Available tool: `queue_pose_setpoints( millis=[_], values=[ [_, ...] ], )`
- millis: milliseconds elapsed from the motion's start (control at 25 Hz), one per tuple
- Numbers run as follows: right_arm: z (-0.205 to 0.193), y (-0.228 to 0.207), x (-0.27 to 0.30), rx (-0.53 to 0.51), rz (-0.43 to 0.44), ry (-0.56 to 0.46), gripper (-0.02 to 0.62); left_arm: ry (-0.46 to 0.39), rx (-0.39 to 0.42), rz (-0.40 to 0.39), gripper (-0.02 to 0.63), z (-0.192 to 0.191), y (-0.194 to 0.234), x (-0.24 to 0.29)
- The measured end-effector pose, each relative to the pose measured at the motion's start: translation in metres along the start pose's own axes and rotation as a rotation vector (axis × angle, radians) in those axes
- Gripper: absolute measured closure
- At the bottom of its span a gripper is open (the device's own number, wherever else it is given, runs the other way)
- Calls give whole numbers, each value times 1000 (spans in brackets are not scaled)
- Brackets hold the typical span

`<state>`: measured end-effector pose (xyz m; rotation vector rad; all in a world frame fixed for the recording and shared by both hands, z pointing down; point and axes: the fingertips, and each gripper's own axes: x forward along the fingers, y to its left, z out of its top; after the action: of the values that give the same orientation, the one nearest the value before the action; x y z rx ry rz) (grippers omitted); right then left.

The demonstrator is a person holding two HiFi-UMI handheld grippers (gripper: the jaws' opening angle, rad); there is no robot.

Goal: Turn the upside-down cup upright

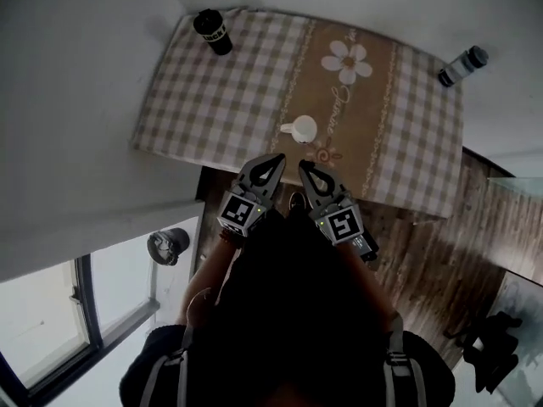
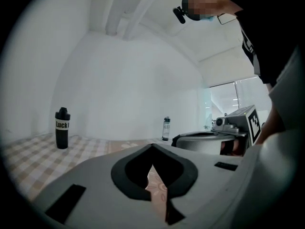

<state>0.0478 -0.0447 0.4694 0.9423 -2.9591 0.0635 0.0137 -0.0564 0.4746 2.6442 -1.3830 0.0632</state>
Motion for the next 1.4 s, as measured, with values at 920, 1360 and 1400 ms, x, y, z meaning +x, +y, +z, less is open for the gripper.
queue_pose_setpoints(
  millis=[920,1360,1400],
  values=[
    [-32,-36,46,272,-491,76,589,193,159,-726,413,-92,82,62],
    [-29,-47,42,228,-574,52,589,269,171,-758,413,-126,70,86],
    [-34,-49,42,236,-558,56,589,276,174,-748,413,-128,72,88]
  ],
)
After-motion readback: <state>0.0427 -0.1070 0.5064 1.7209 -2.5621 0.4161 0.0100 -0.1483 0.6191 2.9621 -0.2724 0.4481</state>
